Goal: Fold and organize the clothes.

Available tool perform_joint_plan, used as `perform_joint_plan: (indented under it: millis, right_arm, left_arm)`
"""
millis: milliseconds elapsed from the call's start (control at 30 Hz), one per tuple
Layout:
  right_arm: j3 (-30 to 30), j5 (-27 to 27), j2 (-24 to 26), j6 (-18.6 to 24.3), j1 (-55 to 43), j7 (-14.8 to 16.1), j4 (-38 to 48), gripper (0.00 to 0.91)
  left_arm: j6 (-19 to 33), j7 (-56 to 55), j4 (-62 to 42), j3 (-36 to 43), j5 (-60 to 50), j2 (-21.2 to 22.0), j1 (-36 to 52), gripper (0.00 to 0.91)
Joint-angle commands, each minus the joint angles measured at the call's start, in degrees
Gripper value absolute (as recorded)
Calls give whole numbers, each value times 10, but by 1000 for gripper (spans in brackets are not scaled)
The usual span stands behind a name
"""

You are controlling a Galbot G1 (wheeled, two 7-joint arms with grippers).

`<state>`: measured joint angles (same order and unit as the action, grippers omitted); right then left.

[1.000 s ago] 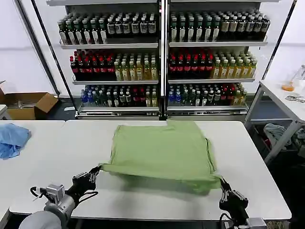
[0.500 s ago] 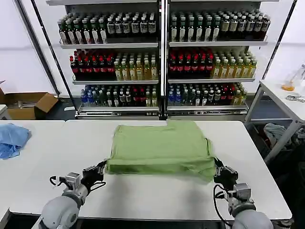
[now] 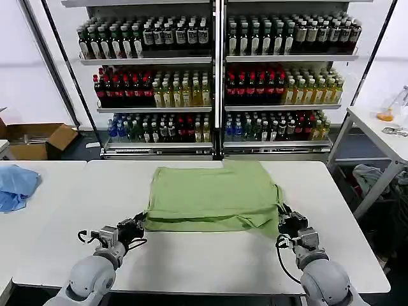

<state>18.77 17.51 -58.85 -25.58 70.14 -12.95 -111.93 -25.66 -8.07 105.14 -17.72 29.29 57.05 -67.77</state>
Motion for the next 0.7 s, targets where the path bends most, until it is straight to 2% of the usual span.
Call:
perform_joint_plan:
  millis: [33,267,500,533,567,600,633,667,700]
  right_arm:
    - [16,-23,-8,11,25,5,-19,907]
    - [87,-15,-37,7,166,-9,-93,907]
    - [68,25,-68,-24,167,-26,-71,907]
    - [64,31,-70,-27,159,-27,-66,907]
    - [58,38,-73,-32,150,-28,-54,846]
    - [57,47,-73,-35,145,-29,-50,584]
    - [52,56,-75,-37,138,-32,-40,413]
    - [49,61,-76,-37,132,-33,-34,81]
    - [47,64,-76,-37,128,-33,-29,0]
  left_arm:
    - [1,-3,26,-8,-8,3,-26,907]
    - [0,-8,38,-18,-8,12,-68,907]
    - [-3,-12,8,-5,5,18,-37,907]
    - [-3,-12,4,-1,6,18,-32,705]
    - [-3,-11,2,0,7,18,-30,564]
    - [-3,-11,-1,2,9,18,-29,312]
    - [-3,-11,-3,2,10,18,-28,222]
    - [-2,-11,-5,4,10,18,-27,91]
    - [0,-11,-7,4,11,17,-27,30]
